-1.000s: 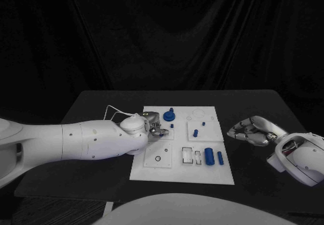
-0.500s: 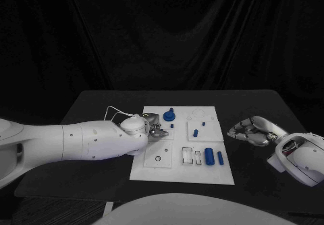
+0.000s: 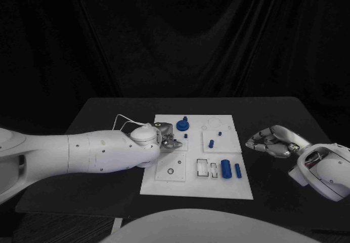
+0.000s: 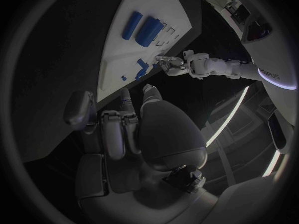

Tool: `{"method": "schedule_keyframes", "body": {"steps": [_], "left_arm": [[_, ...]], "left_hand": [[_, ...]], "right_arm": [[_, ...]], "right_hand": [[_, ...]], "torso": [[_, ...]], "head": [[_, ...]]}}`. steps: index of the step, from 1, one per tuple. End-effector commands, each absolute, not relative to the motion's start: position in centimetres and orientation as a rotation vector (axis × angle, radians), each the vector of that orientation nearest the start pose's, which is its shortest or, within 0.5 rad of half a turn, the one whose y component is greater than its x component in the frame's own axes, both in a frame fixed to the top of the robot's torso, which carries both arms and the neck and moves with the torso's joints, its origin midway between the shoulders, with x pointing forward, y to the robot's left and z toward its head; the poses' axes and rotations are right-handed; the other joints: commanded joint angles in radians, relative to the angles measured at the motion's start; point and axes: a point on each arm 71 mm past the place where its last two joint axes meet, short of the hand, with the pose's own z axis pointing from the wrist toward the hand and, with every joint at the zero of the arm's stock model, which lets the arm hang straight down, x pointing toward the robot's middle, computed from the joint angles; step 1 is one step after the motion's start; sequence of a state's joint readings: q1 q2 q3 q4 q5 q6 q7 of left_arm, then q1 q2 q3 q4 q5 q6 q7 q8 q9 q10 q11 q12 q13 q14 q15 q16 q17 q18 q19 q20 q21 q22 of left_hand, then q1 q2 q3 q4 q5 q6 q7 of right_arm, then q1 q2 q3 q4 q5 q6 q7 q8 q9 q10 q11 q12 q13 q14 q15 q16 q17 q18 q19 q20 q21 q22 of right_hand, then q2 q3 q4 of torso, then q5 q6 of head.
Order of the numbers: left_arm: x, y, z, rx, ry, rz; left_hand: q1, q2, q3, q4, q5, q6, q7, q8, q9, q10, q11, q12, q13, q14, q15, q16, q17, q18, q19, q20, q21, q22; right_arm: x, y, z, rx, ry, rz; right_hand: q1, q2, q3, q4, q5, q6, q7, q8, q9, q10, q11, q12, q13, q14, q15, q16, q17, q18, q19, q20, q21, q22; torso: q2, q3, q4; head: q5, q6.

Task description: Assemble the parts on the task board

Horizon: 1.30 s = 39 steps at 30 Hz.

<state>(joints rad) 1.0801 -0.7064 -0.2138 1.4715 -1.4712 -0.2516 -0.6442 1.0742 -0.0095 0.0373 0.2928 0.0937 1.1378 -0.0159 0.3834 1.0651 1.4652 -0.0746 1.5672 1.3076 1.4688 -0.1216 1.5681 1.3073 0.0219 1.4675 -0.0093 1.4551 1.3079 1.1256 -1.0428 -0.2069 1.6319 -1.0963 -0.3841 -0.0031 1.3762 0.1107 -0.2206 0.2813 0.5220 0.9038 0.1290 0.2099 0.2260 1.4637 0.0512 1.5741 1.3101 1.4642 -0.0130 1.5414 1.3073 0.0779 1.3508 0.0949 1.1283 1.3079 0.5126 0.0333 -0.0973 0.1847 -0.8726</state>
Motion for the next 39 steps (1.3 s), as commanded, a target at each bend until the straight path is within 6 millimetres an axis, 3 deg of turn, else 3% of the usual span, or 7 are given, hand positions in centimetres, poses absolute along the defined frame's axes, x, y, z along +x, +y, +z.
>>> {"method": "schedule_keyframes", "body": {"steps": [1, 15, 28, 32, 33, 34, 39], "left_arm": [[43.7, 17.8, -31.5, -0.009, 2.077, -0.189], [43.7, 19.1, -29.2, -0.034, 2.045, -0.174], [48.4, 18.4, -21.9, -0.060, 2.164, -0.239], [49.4, 17.8, -21.5, -0.011, 2.337, -0.224], [49.5, 17.6, -21.6, 0.005, 2.382, -0.212], [49.7, 17.4, -21.7, 0.021, 2.427, -0.196], [50.9, 16.7, -22.3, 0.064, 2.577, -0.114]], "left_hand": [[-0.031, -0.004, -0.020, 0.001, -0.029, -0.006, -0.002, 0.008, 0.012, 0.106, -0.009, 0.004, 0.263, 0.102, -0.007, 0.003, 0.264, 0.003, 0.069, -0.005, -0.003, 0.230], [-0.211, -0.115, -0.194, 0.005, -0.045, -0.011, -0.004, 0.035, 0.090, 0.106, -0.012, 0.004, 0.263, 0.102, -0.011, 0.003, 0.264, 0.001, 0.072, -0.011, 0.007, 0.233], [-0.004, 0.020, -0.157, -0.007, -0.039, -0.179, 0.042, -0.029, 0.126, 0.106, 0.030, 0.004, 0.263, 0.102, 0.025, 0.003, 0.264, 0.002, 0.064, 0.019, -0.001, 0.230], [0.140, 0.077, -0.152, -0.006, 0.094, -0.149, 0.058, -0.129, -0.033, 0.106, 0.043, 0.004, 0.263, 0.102, 0.041, 0.003, 0.264, 0.002, 0.064, 0.036, 0.008, 0.232], [0.145, 0.079, -0.152, -0.006, 0.093, -0.144, 0.058, -0.136, -0.046, 0.106, 0.044, 0.004, 0.263, 0.102, 0.042, 0.003, 0.264, 0.002, 0.064, 0.037, 0.008, 0.232], [0.154, 0.088, -0.168, -0.004, 0.095, -0.104, 0.065, -0.193, -0.148, 0.106, 0.047, 0.004, 0.263, 0.102, 0.046, 0.003, 0.264, 0.001, 0.063, 0.045, 0.010, 0.232], [0.140, 0.093, -0.195, -0.004, 0.117, -0.078, 0.073, -0.271, -0.280, 0.106, 0.060, 0.004, 0.263, 0.102, 0.053, 0.003, 0.264, 0.002, 0.062, 0.051, 0.009, 0.231]], "right_arm": [[41.6, -27.0, -26.4, 0.231, 1.894, 0.743], [41.6, -27.2, -26.4, 0.235, 1.893, 0.738], [41.6, -27.2, -26.4, 0.235, 1.892, 0.737], [41.6, -27.2, -26.4, 0.234, 1.890, 0.738], [41.6, -27.2, -26.4, 0.234, 1.890, 0.739], [41.6, -27.1, -26.4, 0.233, 1.890, 0.740], [41.5, -27.0, -26.4, 0.231, 1.891, 0.746]], "right_hand": [[0.014, -0.002, 0.000, -0.005, 0.007, 0.005, -0.004, 0.006, -0.002, 0.107, -0.003, -0.003, 0.261, 0.088, -0.003, -0.004, 0.223, 0.020, -0.003, -0.001, -0.006, 0.130], [0.014, -0.002, 0.000, -0.005, 0.008, 0.005, -0.004, 0.006, -0.002, 0.107, -0.003, -0.003, 0.261, 0.087, -0.003, -0.005, 0.222, 0.020, -0.004, -0.001, -0.008, 0.129], [0.014, -0.004, -0.001, -0.004, 0.010, 0.005, -0.004, 0.006, -0.002, 0.107, -0.003, -0.003, 0.261, 0.087, -0.003, -0.005, 0.221, 0.020, -0.003, -0.001, -0.008, 0.130], [0.013, -0.004, -0.002, -0.004, 0.011, 0.005, -0.004, 0.006, -0.002, 0.107, -0.003, -0.003, 0.261, 0.087, -0.003, -0.004, 0.223, 0.020, -0.003, -0.001, -0.006, 0.130], [0.013, -0.004, -0.002, -0.004, 0.011, 0.005, -0.004, 0.006, -0.002, 0.107, -0.003, -0.003, 0.261, 0.087, -0.003, -0.004, 0.223, 0.020, -0.003, -0.001, -0.006, 0.130], [0.013, -0.004, -0.002, -0.004, 0.011, 0.005, -0.004, 0.006, -0.002, 0.107, -0.003, -0.003, 0.261, 0.087, -0.003, -0.004, 0.223, 0.020, -0.003, -0.001, -0.006, 0.130], [0.013, -0.004, -0.002, -0.003, 0.011, 0.005, -0.004, 0.006, -0.002, 0.107, -0.003, -0.003, 0.261, 0.088, -0.003, -0.003, 0.223, 0.020, -0.002, -0.001, -0.006, 0.130]], "torso": [[0.000, 0.0002, 0.0001], [0.000, -0.0003, 0.0002], [-0.001, -0.0002, -0.0004], [0.000, -0.0002, -0.0012], [0.000, 0.0000, -0.0007], [0.000, -0.0002, -0.0017], [-0.001, 0.0005, -0.0017]], "head": [[0.000, 0.000], [0.001, 0.000], [-0.001, 0.000], [-0.001, 0.000], [-0.002, 0.000], [-0.001, 0.000], [0.001, 0.000]]}}
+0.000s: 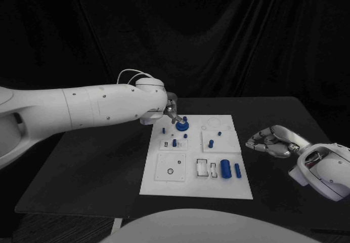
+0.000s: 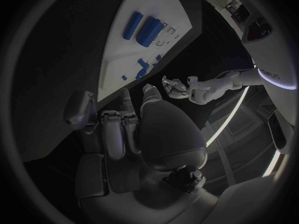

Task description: Assemble the parts on the task board

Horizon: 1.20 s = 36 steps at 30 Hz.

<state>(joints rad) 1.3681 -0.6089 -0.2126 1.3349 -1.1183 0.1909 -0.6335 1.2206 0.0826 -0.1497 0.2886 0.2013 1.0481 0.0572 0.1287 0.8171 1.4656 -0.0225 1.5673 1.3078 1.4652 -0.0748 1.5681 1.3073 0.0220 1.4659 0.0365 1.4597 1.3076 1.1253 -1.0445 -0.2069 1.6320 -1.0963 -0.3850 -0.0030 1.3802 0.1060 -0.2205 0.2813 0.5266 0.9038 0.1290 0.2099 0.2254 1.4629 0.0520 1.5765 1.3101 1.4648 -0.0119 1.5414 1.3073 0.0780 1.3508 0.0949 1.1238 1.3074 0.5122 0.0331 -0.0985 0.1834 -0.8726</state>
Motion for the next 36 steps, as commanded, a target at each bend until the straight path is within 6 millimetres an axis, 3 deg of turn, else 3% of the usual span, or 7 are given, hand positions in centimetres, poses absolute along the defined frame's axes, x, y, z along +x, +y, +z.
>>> {"method": "schedule_keyframes", "body": {"steps": [1, 5, 8, 15, 24, 36], "left_arm": [[51.1, 16.7, -22.4, 0.061, 2.587, -0.104], [52.0, 16.7, -22.8, 0.037, 2.610, -0.051], [52.5, 16.6, -23.0, 0.022, 2.618, -0.022], [53.1, 16.5, -24.0, 0.008, 2.642, 0.022], [53.2, 16.4, -25.7, -0.024, 2.658, 0.036], [53.0, 16.1, -27.2, -0.049, 2.666, 0.035]], "left_hand": [[-0.002, -0.002, -0.009, -0.002, 0.018, 0.018, 0.000, -0.020, -0.043, 0.105, 0.007, 0.003, 0.263, 0.106, 0.006, 0.003, 0.264, 0.002, 0.064, 0.006, 0.005, 0.232], [-0.006, -0.004, -0.019, -0.002, 0.021, 0.036, 0.000, -0.037, -0.083, 0.105, 0.005, 0.003, 0.263, 0.106, 0.005, 0.003, 0.264, 0.000, 0.069, 0.004, 0.014, 0.234], [-0.001, -0.003, -0.023, -0.003, 0.022, 0.044, 0.003, -0.063, -0.140, 0.105, 0.007, 0.003, 0.263, 0.106, 0.005, 0.003, 0.264, 0.000, 0.070, 0.004, 0.015, 0.234], [0.013, -0.004, -0.026, -0.007, 0.017, 0.055, 0.004, -0.067, -0.222, 0.105, 0.007, 0.003, 0.263, 0.106, 0.005, 0.003, 0.264, -0.001, 0.071, 0.003, 0.016, 0.235], [0.022, -0.003, -0.023, -0.010, 0.013, 0.067, 0.002, -0.064, -0.247, 0.105, 0.006, 0.003, 0.263, 0.106, 0.003, 0.003, 0.264, 0.000, 0.071, 0.003, 0.015, 0.234], [0.049, -0.001, -0.011, -0.019, 0.062, 0.093, -0.004, -0.061, -0.285, 0.105, 0.000, 0.003, 0.263, 0.106, -0.002, 0.003, 0.264, 0.000, 0.072, -0.002, 0.015, 0.234]], "right_arm": [[41.5, -26.9, -26.4, 0.230, 1.891, 0.747], [41.5, -26.8, -26.4, 0.228, 1.893, 0.750], [41.5, -26.7, -26.4, 0.227, 1.893, 0.753], [41.6, -26.6, -26.4, 0.224, 1.895, 0.756], [41.5, -26.5, -26.4, 0.224, 1.896, 0.757], [41.5, -26.5, -26.4, 0.223, 1.897, 0.759]], "right_hand": [[0.009, 0.001, -0.002, -0.003, 0.007, 0.005, -0.004, 0.006, -0.002, 0.108, -0.004, -0.006, 0.261, 0.087, -0.004, -0.003, 0.223, 0.020, -0.002, -0.001, -0.001, 0.131], [0.009, 0.001, -0.002, -0.003, 0.007, 0.005, -0.004, 0.006, -0.002, 0.108, -0.004, -0.006, 0.261, 0.087, -0.004, -0.003, 0.223, 0.020, -0.002, -0.001, -0.001, 0.131], [0.009, 0.001, -0.002, -0.003, 0.007, 0.005, -0.004, 0.006, -0.002, 0.108, -0.004, -0.006, 0.261, 0.087, -0.004, -0.003, 0.223, 0.020, -0.002, -0.001, -0.001, 0.131], [0.009, 0.001, -0.002, -0.003, 0.007, 0.005, -0.004, 0.006, -0.002, 0.108, -0.004, -0.006, 0.261, 0.087, -0.004, -0.003, 0.223, 0.020, -0.002, -0.001, -0.001, 0.131], [0.009, 0.000, -0.002, -0.002, 0.009, 0.006, -0.004, 0.006, -0.002, 0.108, -0.004, -0.006, 0.261, 0.087, -0.004, -0.004, 0.223, 0.020, -0.002, -0.001, -0.001, 0.131], [0.009, 0.000, -0.002, -0.002, 0.009, 0.006, -0.004, 0.006, -0.002, 0.108, -0.004, -0.006, 0.261, 0.087, -0.004, -0.004, 0.223, 0.020, -0.002, -0.001, -0.001, 0.131]], "torso": [[-0.001, 0.0007, -0.0006], [0.000, 0.0002, 0.0002], [0.001, 0.0001, 0.0005], [0.004, -0.0003, 0.0012], [0.001, -0.0001, 0.0013], [0.001, -0.0005, 0.0018]], "head": [[0.002, 0.000], [0.005, 0.000], [0.006, 0.000], [0.008, 0.000], [0.007, 0.000], [0.009, 0.000]]}}
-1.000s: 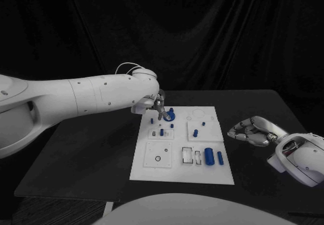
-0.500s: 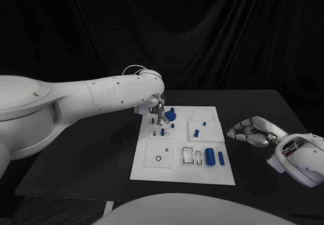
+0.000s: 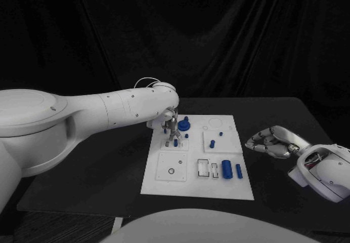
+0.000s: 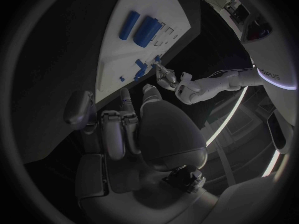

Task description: Assemble the parts on the task board

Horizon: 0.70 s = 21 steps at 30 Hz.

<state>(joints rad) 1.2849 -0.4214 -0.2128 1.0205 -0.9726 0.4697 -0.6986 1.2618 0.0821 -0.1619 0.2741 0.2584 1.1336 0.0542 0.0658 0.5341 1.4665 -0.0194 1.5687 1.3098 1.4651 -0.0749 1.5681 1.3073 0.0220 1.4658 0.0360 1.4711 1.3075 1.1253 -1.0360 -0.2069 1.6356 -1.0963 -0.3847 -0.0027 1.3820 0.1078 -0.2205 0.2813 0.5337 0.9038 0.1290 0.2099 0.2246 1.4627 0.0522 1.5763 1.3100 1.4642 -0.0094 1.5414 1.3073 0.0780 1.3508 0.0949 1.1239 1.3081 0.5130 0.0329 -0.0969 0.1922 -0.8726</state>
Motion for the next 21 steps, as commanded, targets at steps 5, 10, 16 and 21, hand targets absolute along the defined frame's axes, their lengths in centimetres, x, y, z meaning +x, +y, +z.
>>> {"method": "schedule_keyframes", "body": {"steps": [5, 10, 16, 21], "left_arm": [[53.0, 16.1, -27.6, -0.065, 2.662, 0.032], [52.9, 16.1, -28.0, -0.075, 2.662, 0.032], [52.9, 16.0, -28.4, -0.082, 2.665, 0.035], [52.9, 16.0, -28.6, -0.088, 2.662, 0.029]], "left_hand": [[0.014, 0.000, 0.006, -0.007, 0.015, 0.011, -0.002, 0.002, -0.009, 0.104, -0.005, 0.002, 0.261, 0.106, -0.003, 0.003, 0.264, 0.000, 0.072, -0.002, 0.002, 0.234], [0.016, -0.001, 0.010, -0.006, 0.019, 0.031, -0.008, 0.010, -0.013, 0.104, -0.009, 0.002, 0.261, 0.106, -0.006, 0.003, 0.264, 0.000, 0.072, -0.004, 0.003, 0.234], [0.024, -0.003, 0.017, -0.010, 0.036, 0.047, -0.015, 0.017, -0.011, 0.104, -0.015, 0.002, 0.261, 0.106, -0.011, 0.003, 0.264, 0.000, 0.072, -0.009, 0.002, 0.234], [0.034, -0.007, 0.027, -0.016, 0.071, 0.061, -0.022, 0.026, -0.004, 0.104, -0.021, 0.002, 0.261, 0.106, -0.016, 0.003, 0.264, 0.001, 0.072, -0.014, -0.001, 0.233]], "right_arm": [[41.5, -26.5, -26.4, 0.223, 1.897, 0.759], [41.5, -26.5, -26.4, 0.224, 1.896, 0.758], [41.5, -26.5, -26.4, 0.224, 1.896, 0.758], [41.5, -26.5, -26.4, 0.225, 1.896, 0.756]], "right_hand": [[0.008, -0.002, -0.002, -0.002, 0.004, 0.006, -0.004, 0.006, -0.001, 0.108, -0.004, -0.005, 0.261, 0.087, -0.007, -0.004, 0.223, 0.020, -0.002, -0.002, -0.002, 0.130], [0.008, -0.002, -0.002, -0.002, 0.004, 0.006, -0.004, 0.006, -0.001, 0.108, -0.004, -0.005, 0.261, 0.087, -0.007, -0.004, 0.223, 0.020, -0.002, -0.002, -0.002, 0.130], [0.008, -0.002, -0.002, -0.002, 0.004, 0.006, -0.004, 0.006, -0.001, 0.108, -0.004, -0.005, 0.261, 0.087, -0.007, -0.004, 0.223, 0.020, -0.002, -0.002, -0.002, 0.130], [0.009, -0.001, -0.002, -0.001, 0.005, 0.006, -0.004, 0.006, -0.001, 0.108, -0.004, -0.005, 0.261, 0.087, -0.007, -0.005, 0.221, 0.020, -0.003, -0.002, -0.004, 0.130]], "torso": [[0.000, 0.0003, -0.0002], [0.000, 0.0003, -0.0001], [-0.001, 0.0003, -0.0004], [-0.001, 0.0007, -0.0003]], "head": [[-0.001, 0.000], [0.000, 0.000], [0.000, 0.000], [0.001, 0.000]]}}
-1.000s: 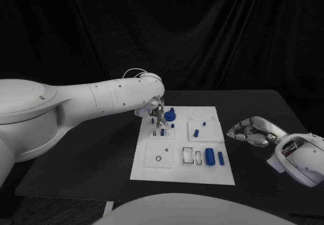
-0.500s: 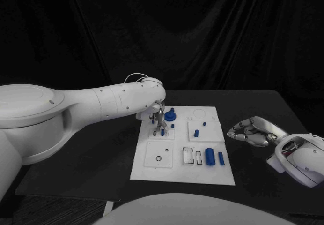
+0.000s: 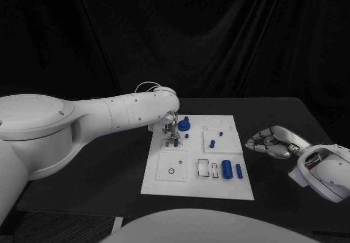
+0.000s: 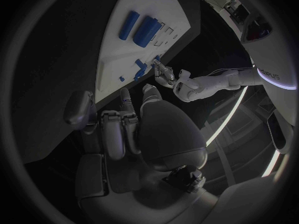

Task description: Assemble the parts on the task board

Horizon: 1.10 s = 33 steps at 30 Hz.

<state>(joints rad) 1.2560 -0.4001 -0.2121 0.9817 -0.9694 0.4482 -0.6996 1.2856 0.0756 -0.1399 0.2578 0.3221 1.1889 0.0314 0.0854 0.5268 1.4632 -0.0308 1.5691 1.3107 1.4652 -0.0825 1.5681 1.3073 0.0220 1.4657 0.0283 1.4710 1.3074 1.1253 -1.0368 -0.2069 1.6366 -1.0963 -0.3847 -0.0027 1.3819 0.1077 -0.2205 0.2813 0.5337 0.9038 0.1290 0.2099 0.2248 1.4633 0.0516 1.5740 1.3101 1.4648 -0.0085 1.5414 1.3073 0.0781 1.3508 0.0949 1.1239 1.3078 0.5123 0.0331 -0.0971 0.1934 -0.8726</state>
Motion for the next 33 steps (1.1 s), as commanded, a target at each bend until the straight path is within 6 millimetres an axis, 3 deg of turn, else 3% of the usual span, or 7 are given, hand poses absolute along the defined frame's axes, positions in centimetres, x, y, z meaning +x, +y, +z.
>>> {"method": "schedule_keyframes", "body": {"steps": [1, 15, 33], "left_arm": [[52.90, 16.01, -28.66, -0.089, 2.662, 0.028], [52.95, 15.82, -28.77, -0.096, 2.655, 0.020], [52.72, 16.23, -28.81, -0.108, 2.658, 0.036]], "left_hand": [[0.012, -0.001, 0.006, 0.000, 0.012, 0.008, 0.000, 0.007, 0.005, 0.108, -0.010, 0.002, 0.260, 0.106, -0.009, 0.003, 0.263, 0.000, 0.072, -0.007, 0.000, 0.234], [0.035, -0.014, 0.031, -0.018, 0.055, 0.034, -0.018, 0.043, 0.040, 0.108, -0.025, 0.002, 0.260, 0.106, -0.021, 0.003, 0.263, 0.001, 0.072, -0.018, -0.002, 0.233], [0.039, -0.035, 0.056, -0.032, 0.045, 0.050, -0.039, 0.109, 0.124, 0.108, -0.044, 0.002, 0.260, 0.106, -0.037, 0.003, 0.263, 0.001, 0.071, -0.033, -0.007, 0.232]], "right_arm": [[41.53, -26.55, -26.41, 0.225, 1.896, 0.756], [41.55, -26.56, -26.45, 0.226, 1.900, 0.753], [41.61, -26.60, -26.51, 0.230, 1.903, 0.746]], "right_hand": [[0.009, -0.001, -0.002, -0.001, 0.005, 0.006, -0.004, 0.006, -0.002, 0.108, -0.003, -0.003, 0.261, 0.086, -0.008, -0.005, 0.221, 0.020, -0.003, -0.002, -0.004, 0.130], [0.010, -0.001, -0.002, -0.001, 0.005, 0.006, -0.005, 0.006, -0.002, 0.108, -0.003, -0.003, 0.261, 0.086, -0.008, -0.005, 0.221, 0.020, -0.003, -0.002, -0.005, 0.130], [0.016, -0.001, 0.001, -0.003, 0.008, 0.008, -0.005, 0.006, -0.002, 0.108, -0.004, -0.003, 0.261, 0.080, -0.008, -0.016, 0.208, 0.025, -0.014, -0.001, -0.028, 0.124]], "torso": [[0.000, 0.0004, -0.0001], [0.000, 0.0004, -0.0004], [0.000, 0.0002, -0.0001]], "head": [[0.001, 0.000], [0.002, 0.000], [0.004, 0.000]]}}
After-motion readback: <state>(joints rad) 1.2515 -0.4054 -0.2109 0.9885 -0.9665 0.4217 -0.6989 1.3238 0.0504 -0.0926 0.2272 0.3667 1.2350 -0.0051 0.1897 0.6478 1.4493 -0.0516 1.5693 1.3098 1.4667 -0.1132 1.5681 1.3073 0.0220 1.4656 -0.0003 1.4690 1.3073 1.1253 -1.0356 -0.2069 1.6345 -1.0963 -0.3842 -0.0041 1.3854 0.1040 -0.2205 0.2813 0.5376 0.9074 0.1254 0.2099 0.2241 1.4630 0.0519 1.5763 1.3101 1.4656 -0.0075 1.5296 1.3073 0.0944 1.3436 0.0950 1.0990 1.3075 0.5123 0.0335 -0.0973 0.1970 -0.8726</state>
